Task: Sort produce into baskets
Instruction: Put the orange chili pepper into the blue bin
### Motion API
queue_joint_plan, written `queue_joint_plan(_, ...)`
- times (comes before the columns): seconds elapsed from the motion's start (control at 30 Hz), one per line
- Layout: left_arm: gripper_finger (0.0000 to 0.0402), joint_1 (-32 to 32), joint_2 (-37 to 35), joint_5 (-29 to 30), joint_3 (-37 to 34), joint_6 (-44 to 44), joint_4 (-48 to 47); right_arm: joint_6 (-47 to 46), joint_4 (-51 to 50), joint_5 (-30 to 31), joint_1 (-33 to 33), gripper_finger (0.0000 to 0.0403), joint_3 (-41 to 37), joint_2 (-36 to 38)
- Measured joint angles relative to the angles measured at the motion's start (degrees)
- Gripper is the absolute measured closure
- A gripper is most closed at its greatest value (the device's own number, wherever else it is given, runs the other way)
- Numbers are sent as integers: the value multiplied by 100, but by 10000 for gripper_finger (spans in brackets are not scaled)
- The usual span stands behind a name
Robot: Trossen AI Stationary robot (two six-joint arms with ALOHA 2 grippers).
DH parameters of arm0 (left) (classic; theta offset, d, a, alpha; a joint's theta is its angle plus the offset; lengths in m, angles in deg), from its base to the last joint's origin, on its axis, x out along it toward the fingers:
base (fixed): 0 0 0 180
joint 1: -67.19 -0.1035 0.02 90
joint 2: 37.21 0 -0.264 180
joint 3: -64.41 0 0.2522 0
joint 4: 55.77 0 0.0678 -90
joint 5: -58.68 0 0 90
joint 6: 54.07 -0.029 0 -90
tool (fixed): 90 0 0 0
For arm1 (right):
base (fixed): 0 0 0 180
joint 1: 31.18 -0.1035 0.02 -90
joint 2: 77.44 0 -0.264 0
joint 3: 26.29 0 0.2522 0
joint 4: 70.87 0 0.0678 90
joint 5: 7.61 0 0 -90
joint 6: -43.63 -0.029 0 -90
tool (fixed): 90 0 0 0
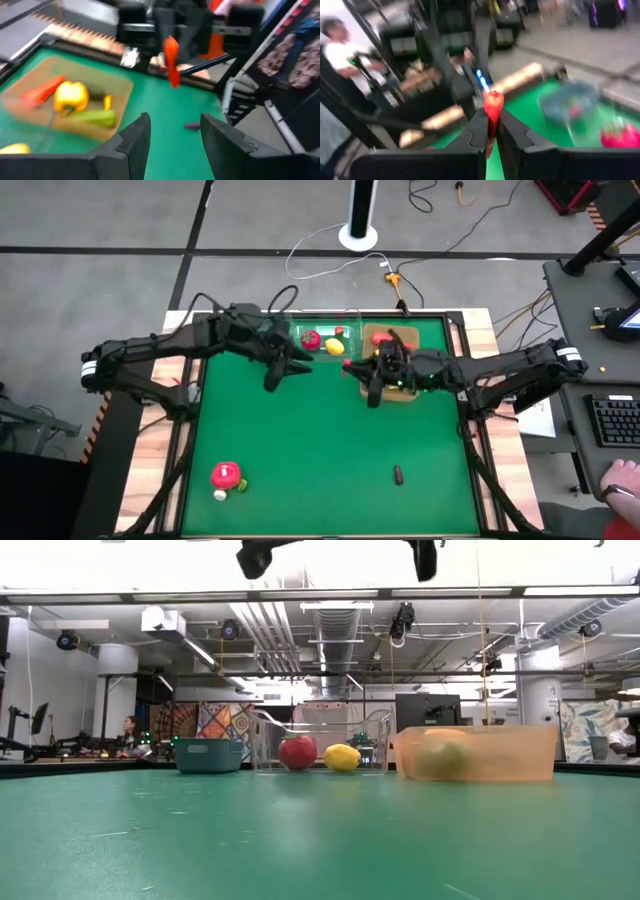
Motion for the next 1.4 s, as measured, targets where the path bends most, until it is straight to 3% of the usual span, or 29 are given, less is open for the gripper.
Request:
queue_joint_plan(0.2,247,285,494,2,0,288,1031,317,786,-690,286,385,0,-15)
queue_joint_plan(0.63,247,328,1342,2,0,879,2724,610,717,-772,293,385,0,-36)
queue_joint_plan(0.73,269,328,1364,25,0,896,2746,618,623,-740,293,385,0,-50)
queue_joint_plan(0.93,386,302,1345,43,0,856,2659,721,620,-698,293,374,0,-50)
queue_joint_plan(1.23,397,273,1345,93,2,994,2429,303,457,-495,481,306,0,-20)
queue_joint_plan(1.4,397,115,1319,54,2,1075,1711,-129,23,-395,667,264,0,-13)
